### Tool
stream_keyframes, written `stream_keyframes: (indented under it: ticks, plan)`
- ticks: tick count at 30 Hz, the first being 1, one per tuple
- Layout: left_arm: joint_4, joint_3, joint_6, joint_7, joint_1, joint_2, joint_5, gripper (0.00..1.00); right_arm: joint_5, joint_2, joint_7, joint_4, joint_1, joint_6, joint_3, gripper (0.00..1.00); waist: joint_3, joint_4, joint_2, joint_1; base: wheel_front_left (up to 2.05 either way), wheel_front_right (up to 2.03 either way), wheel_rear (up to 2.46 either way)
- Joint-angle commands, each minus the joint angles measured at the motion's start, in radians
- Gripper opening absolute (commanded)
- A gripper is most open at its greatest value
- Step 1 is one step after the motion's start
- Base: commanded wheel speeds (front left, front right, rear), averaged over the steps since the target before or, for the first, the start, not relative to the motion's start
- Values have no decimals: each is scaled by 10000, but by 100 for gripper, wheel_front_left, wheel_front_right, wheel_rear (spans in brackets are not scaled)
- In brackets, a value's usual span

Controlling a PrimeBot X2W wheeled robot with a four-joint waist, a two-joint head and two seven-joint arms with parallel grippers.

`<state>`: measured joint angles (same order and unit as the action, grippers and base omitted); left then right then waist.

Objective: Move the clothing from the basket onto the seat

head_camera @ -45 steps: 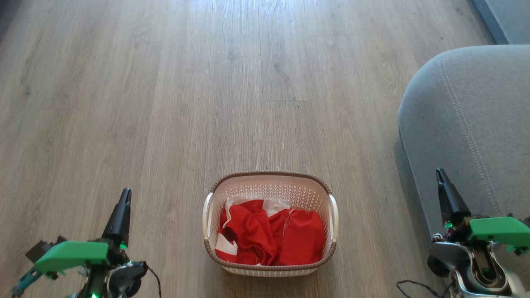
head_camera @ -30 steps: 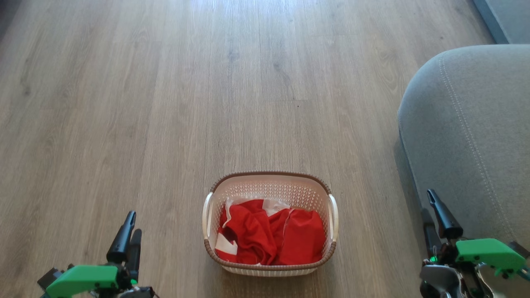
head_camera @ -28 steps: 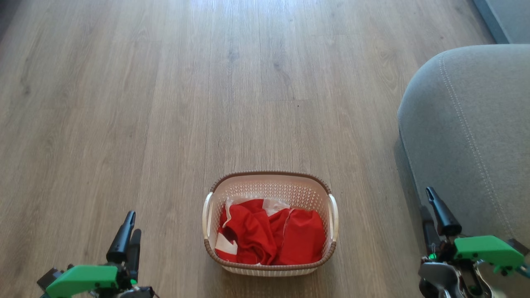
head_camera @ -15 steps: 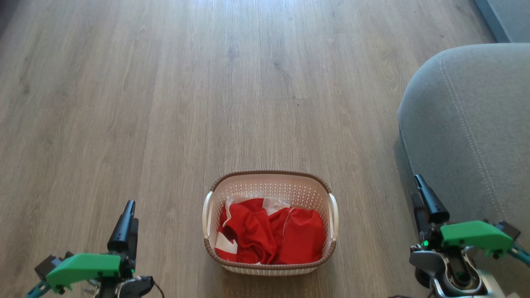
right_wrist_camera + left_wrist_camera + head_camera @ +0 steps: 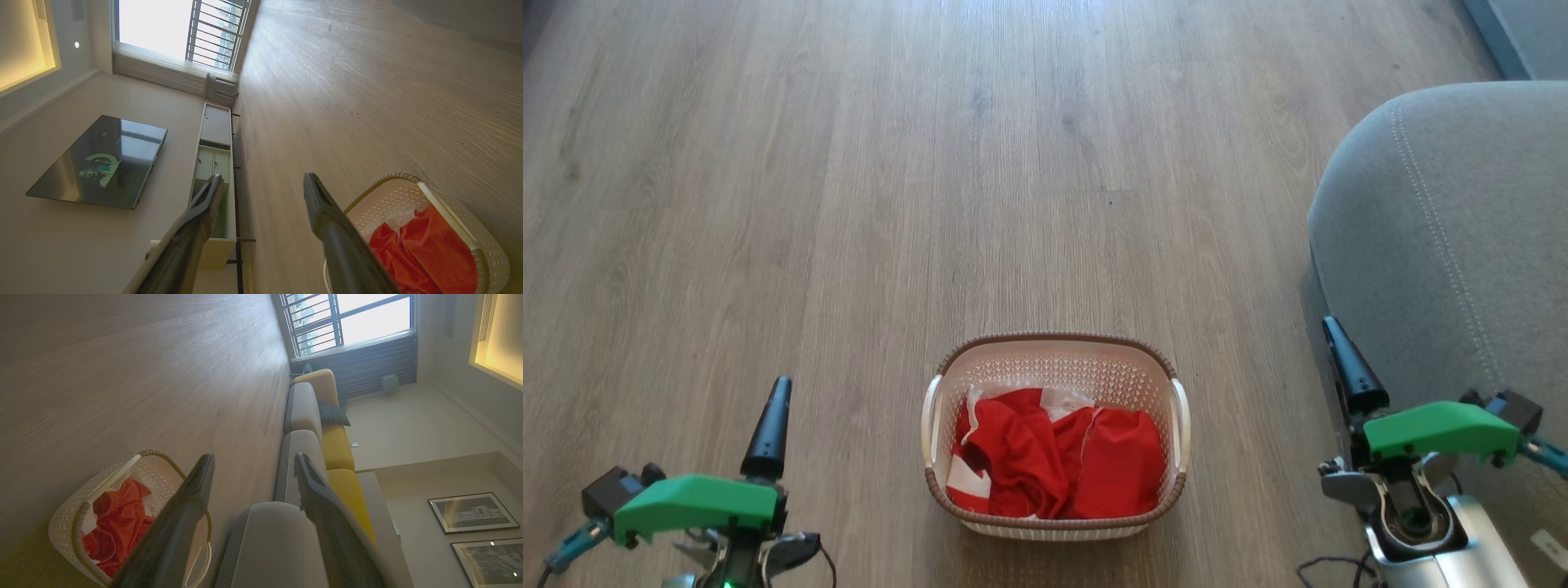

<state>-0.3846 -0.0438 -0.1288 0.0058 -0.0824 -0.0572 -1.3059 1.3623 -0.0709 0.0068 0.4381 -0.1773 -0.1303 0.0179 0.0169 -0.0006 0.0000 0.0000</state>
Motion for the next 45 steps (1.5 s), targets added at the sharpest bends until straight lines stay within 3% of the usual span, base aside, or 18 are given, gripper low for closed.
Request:
stream_keyframes:
  ticks: [1,28,45]
  plan:
    - [351,-91,-6,-133,-666,-225,348,100,-271,-199,-122,-260,-696,-3,154,100,6,0,0,0,0,0,0]
    - [444,-56,-10,-922,-1359,-392,4648,100,-3934,-323,-918,660,-1953,-3,920,100,173,-29,0,0,0,0,0]
    - [282,-150,-13,-1419,-1856,-426,6786,100,-5814,-402,-1419,1195,-2762,-3,1344,100,224,-64,0,0,0,0,0]
